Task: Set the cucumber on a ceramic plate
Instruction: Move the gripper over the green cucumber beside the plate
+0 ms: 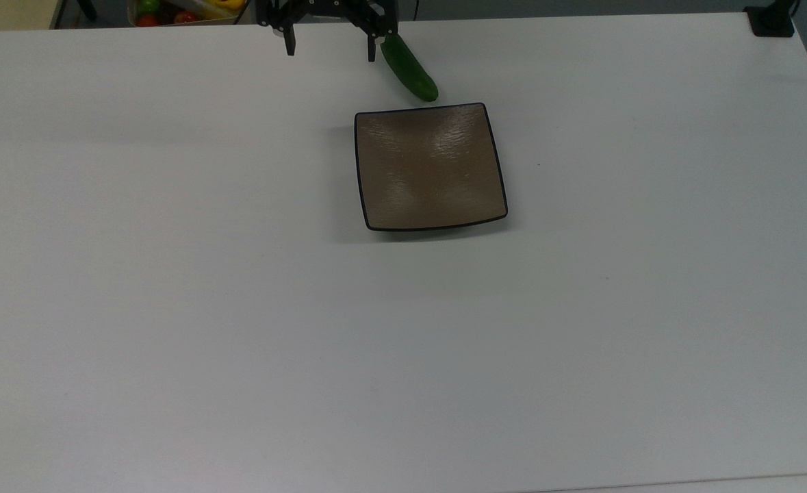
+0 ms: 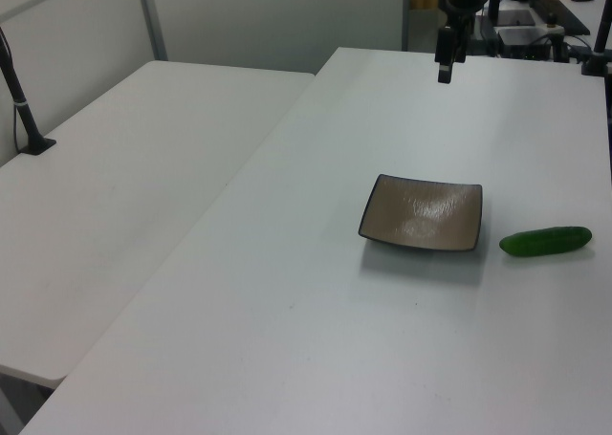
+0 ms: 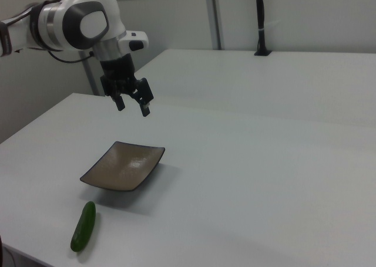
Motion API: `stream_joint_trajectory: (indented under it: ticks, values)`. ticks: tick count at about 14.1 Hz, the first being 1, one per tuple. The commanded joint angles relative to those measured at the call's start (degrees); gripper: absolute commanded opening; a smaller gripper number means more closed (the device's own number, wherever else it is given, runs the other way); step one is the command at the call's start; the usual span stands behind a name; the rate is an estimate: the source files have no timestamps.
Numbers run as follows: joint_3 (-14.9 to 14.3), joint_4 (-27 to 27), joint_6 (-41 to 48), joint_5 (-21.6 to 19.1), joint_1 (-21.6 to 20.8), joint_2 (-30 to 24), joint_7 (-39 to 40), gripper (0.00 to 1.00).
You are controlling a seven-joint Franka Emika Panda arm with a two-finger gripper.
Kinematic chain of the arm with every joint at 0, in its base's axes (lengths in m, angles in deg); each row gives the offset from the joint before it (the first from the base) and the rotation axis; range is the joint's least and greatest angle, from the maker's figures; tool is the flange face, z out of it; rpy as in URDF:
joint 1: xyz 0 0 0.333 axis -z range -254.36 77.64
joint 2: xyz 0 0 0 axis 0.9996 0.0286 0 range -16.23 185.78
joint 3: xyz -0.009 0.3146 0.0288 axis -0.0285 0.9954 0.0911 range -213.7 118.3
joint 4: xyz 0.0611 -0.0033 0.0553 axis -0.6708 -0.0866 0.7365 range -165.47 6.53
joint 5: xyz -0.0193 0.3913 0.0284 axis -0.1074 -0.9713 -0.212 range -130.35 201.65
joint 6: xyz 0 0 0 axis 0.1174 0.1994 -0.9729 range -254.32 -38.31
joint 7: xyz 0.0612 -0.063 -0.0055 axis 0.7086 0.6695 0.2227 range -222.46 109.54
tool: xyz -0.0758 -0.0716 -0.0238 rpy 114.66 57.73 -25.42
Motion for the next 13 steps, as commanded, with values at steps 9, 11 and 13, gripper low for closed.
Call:
stream_joint_trajectory:
  ticks: [9,11,13]
  values:
    - [1.5,-6.0,3.0,-0.7,-0.4,-4.8,1.9,1.00]
    - [3.2,-12.9,2.7,-0.8,-1.1,-8.1,2.9,1.00]
    - [4.0,-19.2,2.1,-0.8,-2.3,-11.1,6.7,1.00]
